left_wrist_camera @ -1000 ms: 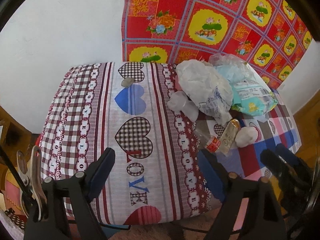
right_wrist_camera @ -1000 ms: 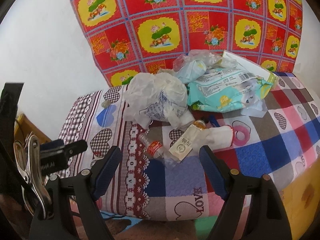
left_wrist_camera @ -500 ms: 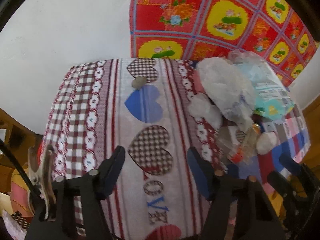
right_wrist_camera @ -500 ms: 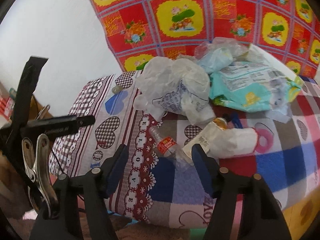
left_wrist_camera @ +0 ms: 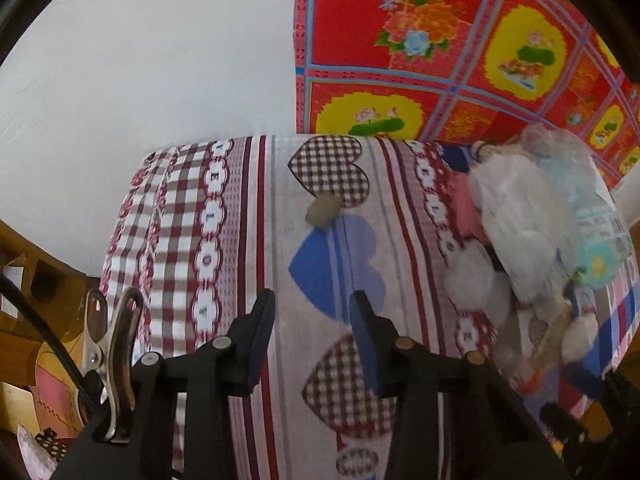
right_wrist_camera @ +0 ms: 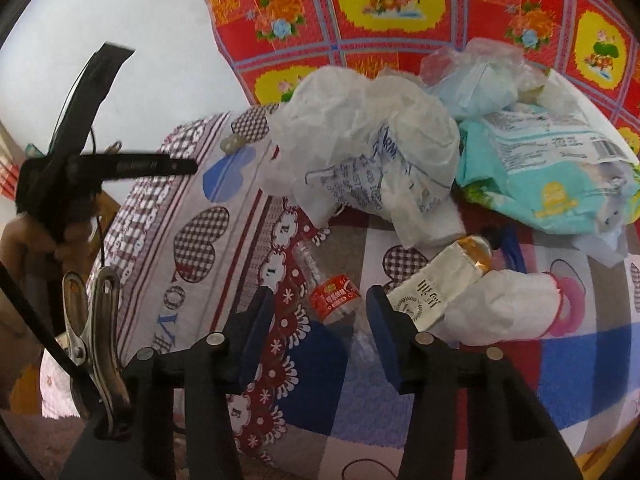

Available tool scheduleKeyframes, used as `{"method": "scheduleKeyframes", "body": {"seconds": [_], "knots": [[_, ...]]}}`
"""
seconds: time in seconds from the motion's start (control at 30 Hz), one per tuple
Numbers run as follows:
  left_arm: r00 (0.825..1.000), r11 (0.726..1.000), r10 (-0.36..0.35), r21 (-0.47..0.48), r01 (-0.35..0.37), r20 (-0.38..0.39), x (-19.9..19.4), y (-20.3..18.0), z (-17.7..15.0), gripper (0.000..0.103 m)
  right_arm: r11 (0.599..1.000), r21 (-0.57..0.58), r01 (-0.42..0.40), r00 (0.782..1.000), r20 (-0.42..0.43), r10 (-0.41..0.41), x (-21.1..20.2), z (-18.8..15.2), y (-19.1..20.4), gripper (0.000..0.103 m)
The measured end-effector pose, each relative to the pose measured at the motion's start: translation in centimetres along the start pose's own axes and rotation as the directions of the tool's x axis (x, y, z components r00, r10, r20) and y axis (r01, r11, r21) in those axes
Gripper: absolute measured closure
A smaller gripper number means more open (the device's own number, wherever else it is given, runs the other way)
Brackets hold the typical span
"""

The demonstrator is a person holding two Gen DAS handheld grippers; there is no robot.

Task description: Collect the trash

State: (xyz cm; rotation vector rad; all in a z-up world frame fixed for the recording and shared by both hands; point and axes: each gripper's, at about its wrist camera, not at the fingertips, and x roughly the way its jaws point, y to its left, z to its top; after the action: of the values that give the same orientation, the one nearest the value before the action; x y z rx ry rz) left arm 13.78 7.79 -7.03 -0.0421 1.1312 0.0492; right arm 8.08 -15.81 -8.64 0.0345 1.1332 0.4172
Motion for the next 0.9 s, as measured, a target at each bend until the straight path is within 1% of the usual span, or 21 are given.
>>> {"method": "scheduleKeyframes", "body": {"seconds": [0.3, 0.47, 0.57, 0.63, 0.87, 0.9], "knots": [[1.0, 1.0, 0.013, 0.007, -0.013, 0.0, 4.5, -0.7, 3.5, 0.062, 1.0, -0.003, -0.006, 0.999, -0.036, 0.006, 1.2, 0.3, -1.4, 0.055], [1.0, 1.0, 0.011, 0.018, -0.011, 0.006, 6.3, -0.9, 4.7, 0.062, 1.0, 0.0, -0.022, 0.999, -0.05, 0.022, 1.8, 0.4, -1.5, 0.055], [0.999, 0.999, 0.032, 0.041, -0.032, 0.006, 7.4, -1.2, 5.4, 0.062, 1.0, 0.006, -0.03, 0.998, -0.057, 0.031, 2.0, 0.2, -1.7, 0.055], [0.999, 0.998, 0.033, 0.049, -0.033, -0.002, 8.3, -1.5, 5.7, 0.062, 0.999, 0.013, -0.034, 0.998, -0.061, 0.035, 2.2, 0.1, -1.8, 0.055], [0.999, 0.996, 0.037, 0.074, -0.039, 0.027, 9.1, -2.8, 6.3, 0.062, 0.999, 0.02, -0.039, 0.997, -0.067, 0.04, 2.4, 0.1, -2.0, 0.055], [0.999, 0.996, 0.04, 0.077, -0.043, 0.031, 8.7, -3.0, 6.0, 0.065, 0.999, 0.019, -0.04, 0.997, -0.068, 0.041, 2.4, 0.1, -2.0, 0.055]]}}
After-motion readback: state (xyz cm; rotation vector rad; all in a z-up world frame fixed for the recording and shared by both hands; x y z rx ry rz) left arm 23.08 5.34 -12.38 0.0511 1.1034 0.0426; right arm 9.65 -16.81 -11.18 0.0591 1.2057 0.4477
